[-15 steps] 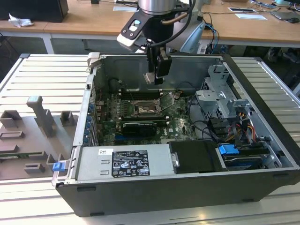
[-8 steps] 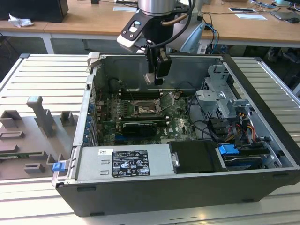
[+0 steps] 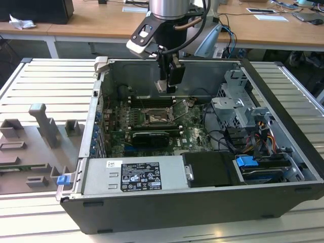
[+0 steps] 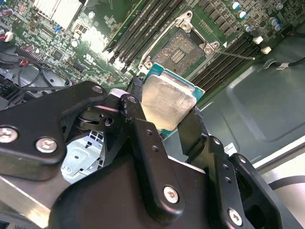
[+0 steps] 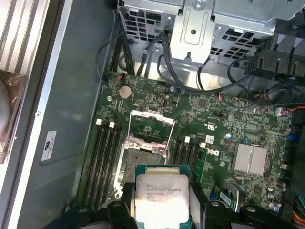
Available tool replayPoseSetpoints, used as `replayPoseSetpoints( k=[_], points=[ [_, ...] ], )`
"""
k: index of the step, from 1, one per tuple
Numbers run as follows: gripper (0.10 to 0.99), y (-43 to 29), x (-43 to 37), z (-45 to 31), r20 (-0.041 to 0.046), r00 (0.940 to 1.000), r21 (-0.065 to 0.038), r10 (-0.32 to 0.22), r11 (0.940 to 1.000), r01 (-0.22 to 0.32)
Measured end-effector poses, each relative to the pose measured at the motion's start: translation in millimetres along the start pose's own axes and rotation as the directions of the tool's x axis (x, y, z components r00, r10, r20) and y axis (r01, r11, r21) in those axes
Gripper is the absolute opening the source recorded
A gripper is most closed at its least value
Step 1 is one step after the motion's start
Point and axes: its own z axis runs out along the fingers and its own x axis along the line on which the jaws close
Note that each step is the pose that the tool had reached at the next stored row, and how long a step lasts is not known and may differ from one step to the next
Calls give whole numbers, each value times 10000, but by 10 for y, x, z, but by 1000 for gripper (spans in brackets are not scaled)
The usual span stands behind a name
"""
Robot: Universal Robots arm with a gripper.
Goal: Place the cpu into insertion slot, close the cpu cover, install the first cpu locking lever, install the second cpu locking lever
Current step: 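Place the cpu into insertion slot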
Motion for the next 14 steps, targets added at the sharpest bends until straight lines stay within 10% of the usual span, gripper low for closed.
replayPoseSetpoints(
  k=[14],
  points=[
    [541, -10, -3, 126, 95, 9925, -31, 1221, 9925, -1221]
  ],
)
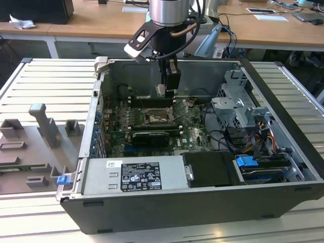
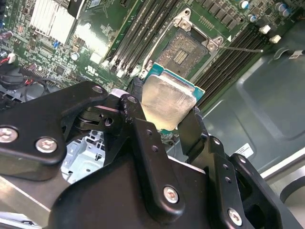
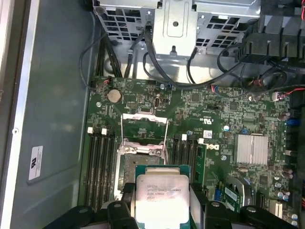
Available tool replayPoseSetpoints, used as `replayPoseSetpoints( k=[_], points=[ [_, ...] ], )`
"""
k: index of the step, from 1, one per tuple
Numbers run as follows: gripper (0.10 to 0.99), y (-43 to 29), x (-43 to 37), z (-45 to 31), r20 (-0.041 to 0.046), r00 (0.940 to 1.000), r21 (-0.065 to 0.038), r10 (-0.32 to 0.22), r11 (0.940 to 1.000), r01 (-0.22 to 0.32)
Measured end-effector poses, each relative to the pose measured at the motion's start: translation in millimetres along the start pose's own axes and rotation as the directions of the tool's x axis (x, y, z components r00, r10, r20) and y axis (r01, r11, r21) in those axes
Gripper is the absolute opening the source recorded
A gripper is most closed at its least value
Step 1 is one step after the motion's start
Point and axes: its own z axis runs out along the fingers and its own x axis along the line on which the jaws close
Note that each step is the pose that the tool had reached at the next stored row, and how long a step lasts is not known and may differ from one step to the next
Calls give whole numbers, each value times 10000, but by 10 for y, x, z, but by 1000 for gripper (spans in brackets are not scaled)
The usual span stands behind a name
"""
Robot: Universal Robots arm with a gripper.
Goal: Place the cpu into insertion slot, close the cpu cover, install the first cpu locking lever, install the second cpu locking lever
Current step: 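Place the cpu into insertion slot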
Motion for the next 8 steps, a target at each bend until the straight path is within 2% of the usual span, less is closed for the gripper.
replayPoseSetpoints(
  k=[8],
  points=[
    [541, -3, -1, 33, 0, 10000, 0, 0, 10000, 0]
  ],
)
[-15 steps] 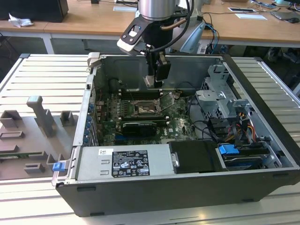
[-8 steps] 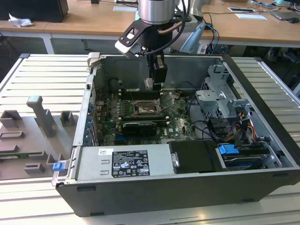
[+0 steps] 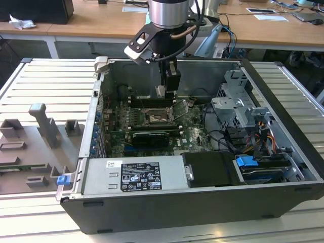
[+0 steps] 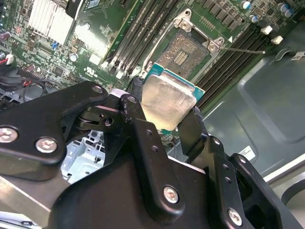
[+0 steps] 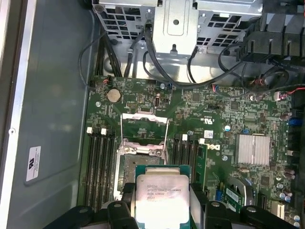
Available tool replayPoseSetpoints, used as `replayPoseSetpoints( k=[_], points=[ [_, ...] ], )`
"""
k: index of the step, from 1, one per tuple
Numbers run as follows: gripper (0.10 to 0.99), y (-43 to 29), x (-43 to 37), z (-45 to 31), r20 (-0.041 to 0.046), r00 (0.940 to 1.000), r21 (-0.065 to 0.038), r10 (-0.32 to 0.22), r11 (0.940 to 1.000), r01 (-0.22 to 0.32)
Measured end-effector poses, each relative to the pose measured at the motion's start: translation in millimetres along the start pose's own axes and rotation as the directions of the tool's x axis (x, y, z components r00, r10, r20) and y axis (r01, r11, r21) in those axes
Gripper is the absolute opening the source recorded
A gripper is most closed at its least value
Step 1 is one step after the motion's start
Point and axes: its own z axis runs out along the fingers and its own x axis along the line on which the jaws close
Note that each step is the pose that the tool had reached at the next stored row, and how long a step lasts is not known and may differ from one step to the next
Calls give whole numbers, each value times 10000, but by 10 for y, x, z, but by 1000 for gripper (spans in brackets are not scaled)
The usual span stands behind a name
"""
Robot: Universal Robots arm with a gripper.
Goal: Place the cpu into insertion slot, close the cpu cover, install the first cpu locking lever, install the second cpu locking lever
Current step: 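Place the cpu into insertion slot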
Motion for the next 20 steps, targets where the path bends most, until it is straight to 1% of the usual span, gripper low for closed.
replayPoseSetpoints(
  k=[20],
  points=[
    [541, -4, -1, 49, -1, 10000, 0, 0, 10000, 0]
  ],
)
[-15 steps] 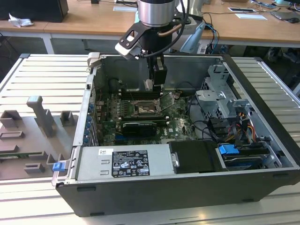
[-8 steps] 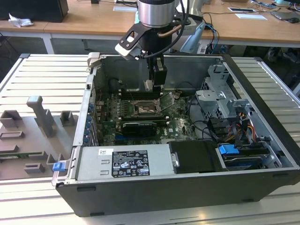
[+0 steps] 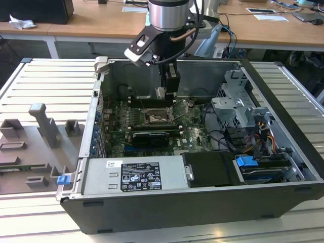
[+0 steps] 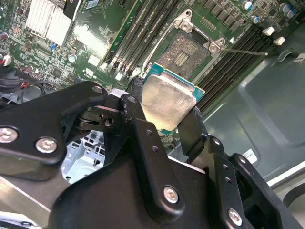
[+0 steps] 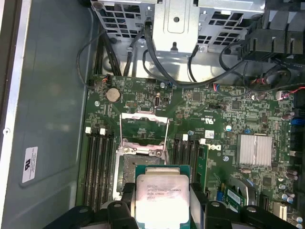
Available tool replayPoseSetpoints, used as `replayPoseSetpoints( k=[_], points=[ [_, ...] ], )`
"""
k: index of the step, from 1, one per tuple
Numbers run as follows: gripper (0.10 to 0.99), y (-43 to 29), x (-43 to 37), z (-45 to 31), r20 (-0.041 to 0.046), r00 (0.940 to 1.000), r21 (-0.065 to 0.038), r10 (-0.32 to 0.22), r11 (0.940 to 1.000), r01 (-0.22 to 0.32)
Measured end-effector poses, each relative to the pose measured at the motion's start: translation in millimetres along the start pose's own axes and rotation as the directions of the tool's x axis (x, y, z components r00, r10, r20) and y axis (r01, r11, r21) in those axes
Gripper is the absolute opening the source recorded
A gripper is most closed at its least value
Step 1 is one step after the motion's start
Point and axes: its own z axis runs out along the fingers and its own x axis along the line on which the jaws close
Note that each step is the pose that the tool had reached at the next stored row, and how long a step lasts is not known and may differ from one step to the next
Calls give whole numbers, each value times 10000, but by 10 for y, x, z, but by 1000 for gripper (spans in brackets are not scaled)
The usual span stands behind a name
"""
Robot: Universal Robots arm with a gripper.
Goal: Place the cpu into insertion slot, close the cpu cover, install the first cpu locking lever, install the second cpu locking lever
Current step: 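Place the cpu into insertion slot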
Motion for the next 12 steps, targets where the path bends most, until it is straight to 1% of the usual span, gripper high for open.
replayPoseSetpoints(
  k=[7, 12],
  points=[
    [541, -3, -1, 38, -1, 10000, 0, 0, 10000, 0],
    [541, -7, -2, 90, 0, 10000, 0, 0, 10000, 0]
  ],
)
